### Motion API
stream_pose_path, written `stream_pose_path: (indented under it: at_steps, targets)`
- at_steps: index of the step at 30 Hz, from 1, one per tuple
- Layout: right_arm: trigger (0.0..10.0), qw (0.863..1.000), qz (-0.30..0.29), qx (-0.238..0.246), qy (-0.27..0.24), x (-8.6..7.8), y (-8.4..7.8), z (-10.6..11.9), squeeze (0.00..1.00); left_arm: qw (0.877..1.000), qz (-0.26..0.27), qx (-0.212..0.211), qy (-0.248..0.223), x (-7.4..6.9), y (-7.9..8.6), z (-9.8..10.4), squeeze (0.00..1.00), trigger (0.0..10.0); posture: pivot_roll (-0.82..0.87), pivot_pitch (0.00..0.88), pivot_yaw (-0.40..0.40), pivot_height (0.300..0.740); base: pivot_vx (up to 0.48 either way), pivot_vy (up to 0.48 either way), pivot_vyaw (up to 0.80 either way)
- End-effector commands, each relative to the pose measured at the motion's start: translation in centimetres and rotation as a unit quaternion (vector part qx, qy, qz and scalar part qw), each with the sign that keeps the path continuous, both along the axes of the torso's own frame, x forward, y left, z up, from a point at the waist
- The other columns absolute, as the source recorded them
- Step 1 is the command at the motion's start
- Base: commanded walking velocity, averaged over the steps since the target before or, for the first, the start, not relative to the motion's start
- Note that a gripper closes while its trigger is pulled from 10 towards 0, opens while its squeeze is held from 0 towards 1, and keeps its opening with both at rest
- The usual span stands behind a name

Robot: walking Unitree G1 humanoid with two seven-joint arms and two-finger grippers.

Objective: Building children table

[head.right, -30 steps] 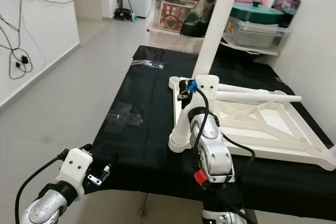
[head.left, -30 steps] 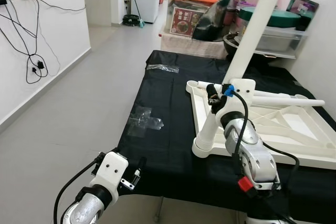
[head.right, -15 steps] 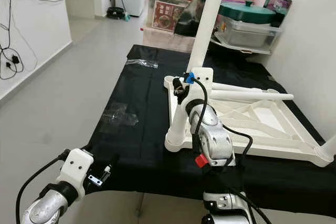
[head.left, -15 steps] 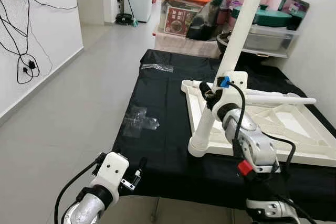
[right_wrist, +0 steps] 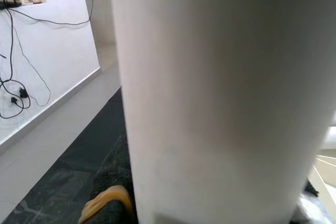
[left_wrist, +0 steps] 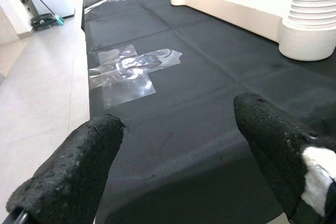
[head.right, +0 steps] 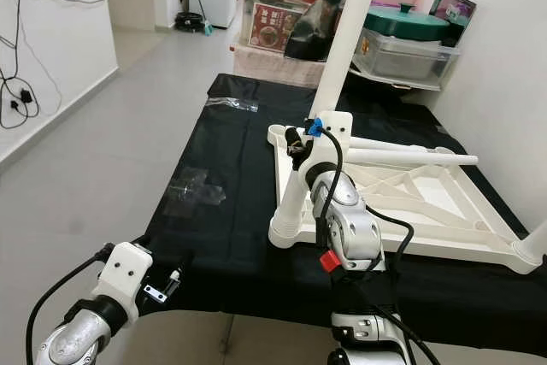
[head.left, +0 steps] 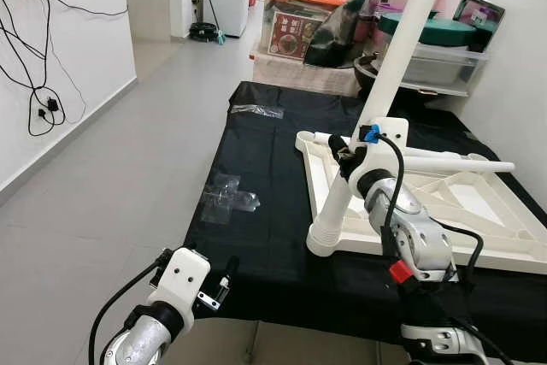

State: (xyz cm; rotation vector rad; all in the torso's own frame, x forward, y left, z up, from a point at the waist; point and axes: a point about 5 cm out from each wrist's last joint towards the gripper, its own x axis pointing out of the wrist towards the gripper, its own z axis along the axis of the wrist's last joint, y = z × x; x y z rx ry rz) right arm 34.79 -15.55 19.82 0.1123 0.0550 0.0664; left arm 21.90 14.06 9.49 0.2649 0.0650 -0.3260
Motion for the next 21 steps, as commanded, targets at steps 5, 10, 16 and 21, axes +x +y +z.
stream_pose_path:
  at_steps: [5,10,16,21]
  targets:
    - [10.0,0.999,-0.023,-0.004,0.047,-0.2,-1.0,-2.2,0.00,1.000,-0.004,0.003,0.006,-0.1,-0.1,-0.4,0.00,10.0,0.06,0.000,-0.114,0.740,0.000,0.000,0.00]
    - [10.0,0.999,-0.022,0.000,0.050,-0.2,-0.9,-2.2,0.00,1.000,-0.004,0.002,0.006,-0.1,-0.1,-0.4,0.00,10.0,0.06,0.000,-0.116,0.740,0.000,0.000,0.00]
    - [10.0,0.999,-0.024,-0.001,0.043,-0.2,-1.0,-1.8,0.00,1.000,-0.004,0.002,0.006,0.0,-0.1,-0.4,0.00,10.0,0.06,0.000,-0.115,0.740,0.000,0.000,0.00]
    - [10.0,0.999,-0.024,-0.001,0.031,-0.1,-1.1,-1.2,0.00,1.000,-0.005,0.001,0.006,0.0,-0.1,-0.4,0.00,10.0,0.06,0.000,-0.113,0.740,0.000,0.000,0.00]
